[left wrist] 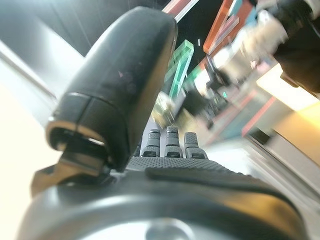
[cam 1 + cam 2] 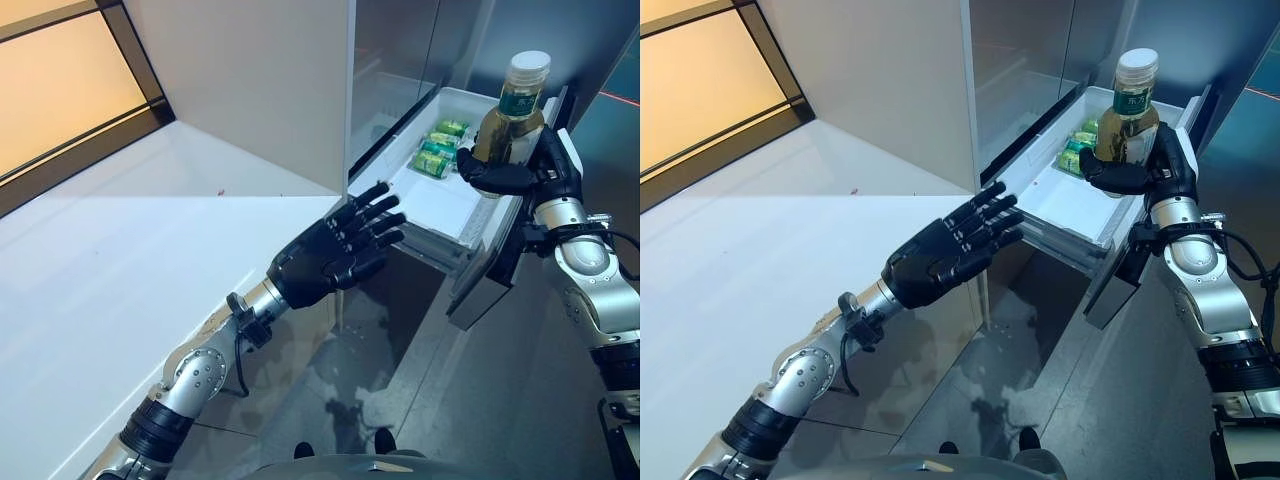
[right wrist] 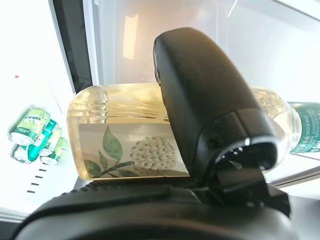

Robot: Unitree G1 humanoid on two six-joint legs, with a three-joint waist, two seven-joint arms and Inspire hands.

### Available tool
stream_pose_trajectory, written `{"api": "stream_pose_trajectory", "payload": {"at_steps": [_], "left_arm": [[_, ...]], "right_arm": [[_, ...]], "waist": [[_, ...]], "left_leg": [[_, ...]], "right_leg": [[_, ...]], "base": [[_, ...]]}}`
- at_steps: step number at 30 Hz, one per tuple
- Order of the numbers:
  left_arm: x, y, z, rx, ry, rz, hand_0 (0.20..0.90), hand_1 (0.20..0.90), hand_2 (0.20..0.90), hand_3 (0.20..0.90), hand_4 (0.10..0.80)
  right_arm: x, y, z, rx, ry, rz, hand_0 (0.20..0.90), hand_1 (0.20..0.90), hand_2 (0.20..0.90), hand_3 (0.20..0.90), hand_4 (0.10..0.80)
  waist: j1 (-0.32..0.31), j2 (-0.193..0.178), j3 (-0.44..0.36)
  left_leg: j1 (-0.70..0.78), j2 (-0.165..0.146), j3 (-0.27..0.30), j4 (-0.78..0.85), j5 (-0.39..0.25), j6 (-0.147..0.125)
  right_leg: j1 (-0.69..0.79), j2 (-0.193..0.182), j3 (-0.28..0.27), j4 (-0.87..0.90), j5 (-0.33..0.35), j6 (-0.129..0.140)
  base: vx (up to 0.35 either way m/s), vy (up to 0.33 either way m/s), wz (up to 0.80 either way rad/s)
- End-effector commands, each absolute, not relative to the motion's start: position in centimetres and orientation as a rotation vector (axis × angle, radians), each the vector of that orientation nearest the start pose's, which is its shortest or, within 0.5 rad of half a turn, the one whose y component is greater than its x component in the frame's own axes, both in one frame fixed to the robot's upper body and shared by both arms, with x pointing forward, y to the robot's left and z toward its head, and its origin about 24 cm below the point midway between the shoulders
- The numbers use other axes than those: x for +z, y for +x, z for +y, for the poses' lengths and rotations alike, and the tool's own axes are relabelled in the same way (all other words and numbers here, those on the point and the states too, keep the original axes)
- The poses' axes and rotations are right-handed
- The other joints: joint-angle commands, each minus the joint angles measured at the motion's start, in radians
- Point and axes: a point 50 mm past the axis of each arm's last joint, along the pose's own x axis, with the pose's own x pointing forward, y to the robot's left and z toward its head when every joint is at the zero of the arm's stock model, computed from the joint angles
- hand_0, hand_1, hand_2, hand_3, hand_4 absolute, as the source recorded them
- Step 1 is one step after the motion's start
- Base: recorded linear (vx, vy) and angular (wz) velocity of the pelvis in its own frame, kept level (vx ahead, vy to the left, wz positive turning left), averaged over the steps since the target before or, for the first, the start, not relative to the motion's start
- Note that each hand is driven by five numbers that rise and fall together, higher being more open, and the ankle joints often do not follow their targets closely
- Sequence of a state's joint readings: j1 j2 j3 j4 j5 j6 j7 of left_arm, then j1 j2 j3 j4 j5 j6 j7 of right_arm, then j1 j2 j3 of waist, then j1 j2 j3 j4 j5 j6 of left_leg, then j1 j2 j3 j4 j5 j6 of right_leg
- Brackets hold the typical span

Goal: Put drinks into fridge and close the fridge

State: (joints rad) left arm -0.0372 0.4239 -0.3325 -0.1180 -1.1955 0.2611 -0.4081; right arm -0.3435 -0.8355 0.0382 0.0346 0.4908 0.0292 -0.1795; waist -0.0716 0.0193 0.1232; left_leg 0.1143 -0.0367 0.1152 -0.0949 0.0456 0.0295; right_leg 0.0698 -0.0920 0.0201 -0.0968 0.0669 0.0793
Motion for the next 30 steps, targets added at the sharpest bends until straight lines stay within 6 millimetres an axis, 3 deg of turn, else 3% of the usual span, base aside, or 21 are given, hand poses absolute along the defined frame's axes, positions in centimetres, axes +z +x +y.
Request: {"api": "stream_pose_trajectory", "payload": {"at_steps": [1,9,14,15,22,24,30], "left_arm": [[4.3,21.2,9.7,-0.900,-0.883,0.321,0.900,0.900,0.900,0.900,0.800],[-5.0,16.1,11.2,-0.720,-0.968,0.715,0.900,0.900,0.900,0.900,0.800],[-8.8,13.6,12.3,-0.639,-0.875,0.861,0.900,0.900,0.900,0.900,0.800],[-10.1,12.7,13.4,-0.601,-0.751,0.901,0.900,0.900,0.900,0.900,0.800],[-12.8,11.8,17.2,-0.414,-0.379,0.983,0.900,0.900,0.900,0.900,0.800],[-13.8,11.1,19.6,-0.343,-0.223,1.038,0.900,0.900,0.900,0.900,0.800],[-14.8,10.3,23.1,-0.175,-0.084,1.131,0.900,0.900,0.900,0.900,0.800]], "right_arm": [[32.5,28.9,-27.9,-0.205,-0.314,-0.814,0.300,0.300,0.300,0.200,0.100],[34.6,31.5,-31.1,-0.293,-0.370,-0.656,0.300,0.300,0.300,0.200,0.100],[34.4,32.3,-32.5,-0.319,-0.426,-0.543,0.300,0.300,0.300,0.200,0.100],[34.0,32.7,-33.2,-0.335,-0.457,-0.475,0.300,0.300,0.300,0.200,0.100],[33.0,33.6,-33.7,-0.330,-0.525,-0.342,0.300,0.300,0.300,0.200,0.100],[32.2,34.0,-33.6,-0.323,-0.546,-0.287,0.300,0.300,0.300,0.200,0.100],[31.2,34.9,-32.9,-0.287,-0.607,-0.213,0.300,0.300,0.300,0.200,0.100]], "waist": [[0.042,-0.060,-0.113],[0.099,-0.092,-0.103],[0.111,-0.106,-0.093],[0.121,-0.117,-0.093],[0.135,-0.123,-0.078],[0.143,-0.124,-0.060],[0.144,-0.105,-0.020]], "left_leg": [[0.015,0.006,-0.042,0.008,-0.087,0.010],[0.007,0.021,-0.060,0.008,-0.079,-0.001],[0.001,0.029,-0.075,0.008,-0.074,-0.008],[0.000,0.033,-0.084,0.008,-0.073,-0.011],[-0.001,0.049,-0.089,0.008,-0.061,-0.025],[-0.009,0.054,-0.100,0.008,-0.051,-0.030],[-0.048,0.067,-0.119,0.015,-0.032,-0.035]], "right_leg": [[0.011,0.005,-0.053,0.016,0.027,0.016],[0.024,0.020,-0.079,0.011,0.013,0.002],[0.029,0.028,-0.081,0.011,0.009,-0.004],[0.033,0.035,-0.081,0.010,0.006,-0.007],[0.041,0.048,-0.101,0.017,-0.010,-0.020],[0.035,0.055,-0.103,0.025,-0.015,-0.026],[-0.014,0.065,-0.099,0.069,-0.037,-0.039]], "base": [[0.029,-0.052,0.00],[0.063,-0.085,0.07],[0.074,-0.105,0.23],[0.125,-0.125,0.28],[0.121,-0.135,0.16],[0.082,-0.193,0.09],[-0.002,-0.122,0.07]]}}
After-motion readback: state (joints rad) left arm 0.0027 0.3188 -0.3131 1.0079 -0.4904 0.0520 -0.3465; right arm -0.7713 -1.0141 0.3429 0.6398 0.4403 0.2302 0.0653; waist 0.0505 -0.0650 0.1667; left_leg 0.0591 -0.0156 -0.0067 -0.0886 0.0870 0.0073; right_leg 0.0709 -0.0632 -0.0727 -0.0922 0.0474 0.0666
